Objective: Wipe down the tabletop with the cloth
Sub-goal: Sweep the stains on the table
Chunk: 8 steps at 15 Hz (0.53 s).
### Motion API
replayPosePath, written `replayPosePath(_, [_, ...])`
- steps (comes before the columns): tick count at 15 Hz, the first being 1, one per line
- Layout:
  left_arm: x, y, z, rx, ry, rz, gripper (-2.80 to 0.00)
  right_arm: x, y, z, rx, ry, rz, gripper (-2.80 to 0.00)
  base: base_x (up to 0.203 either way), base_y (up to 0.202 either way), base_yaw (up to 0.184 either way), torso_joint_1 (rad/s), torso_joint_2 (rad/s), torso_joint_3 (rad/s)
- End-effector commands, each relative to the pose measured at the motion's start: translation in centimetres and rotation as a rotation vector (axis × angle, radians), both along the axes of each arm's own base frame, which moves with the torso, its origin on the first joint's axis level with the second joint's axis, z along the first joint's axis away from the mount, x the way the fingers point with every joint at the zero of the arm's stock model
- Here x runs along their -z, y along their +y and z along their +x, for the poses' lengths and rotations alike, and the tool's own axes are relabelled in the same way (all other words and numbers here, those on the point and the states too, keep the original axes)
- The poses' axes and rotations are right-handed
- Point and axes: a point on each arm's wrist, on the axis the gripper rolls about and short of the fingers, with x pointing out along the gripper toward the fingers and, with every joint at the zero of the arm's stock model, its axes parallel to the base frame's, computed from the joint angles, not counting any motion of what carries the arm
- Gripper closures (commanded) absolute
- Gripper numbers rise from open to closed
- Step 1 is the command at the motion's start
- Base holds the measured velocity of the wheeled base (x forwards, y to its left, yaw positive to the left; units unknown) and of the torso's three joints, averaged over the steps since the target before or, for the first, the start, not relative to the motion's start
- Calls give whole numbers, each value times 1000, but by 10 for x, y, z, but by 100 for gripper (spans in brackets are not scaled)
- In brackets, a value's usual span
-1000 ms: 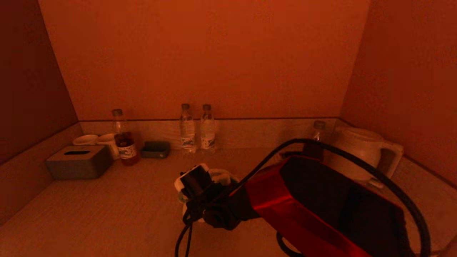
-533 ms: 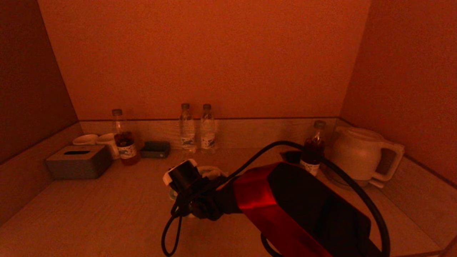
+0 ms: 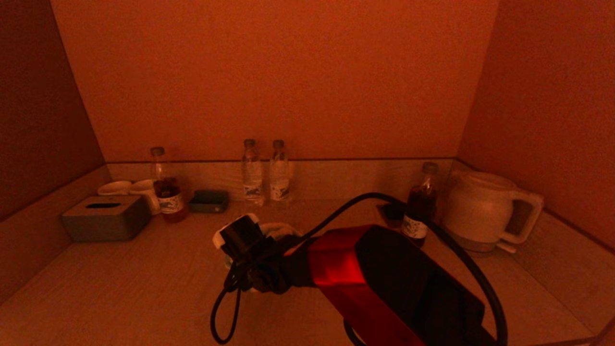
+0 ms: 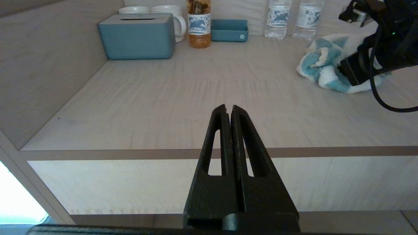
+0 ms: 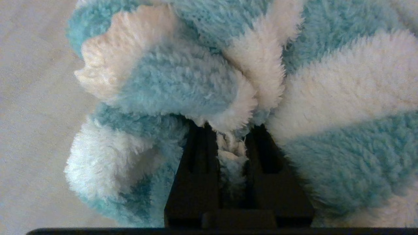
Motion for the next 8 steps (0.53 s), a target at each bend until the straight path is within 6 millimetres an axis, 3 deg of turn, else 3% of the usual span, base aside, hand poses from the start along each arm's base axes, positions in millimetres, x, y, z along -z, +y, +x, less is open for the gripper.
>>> replayPosePath(1, [0,0,0,0,-1,0,0,4,1,1,-4,-3,-1,0,0,0,0,0,0,0])
replayPosePath(8, [0,0,0,-1,-1,0,0,8,-20,27,52,-13,0,0,0,0,0,0,0,0])
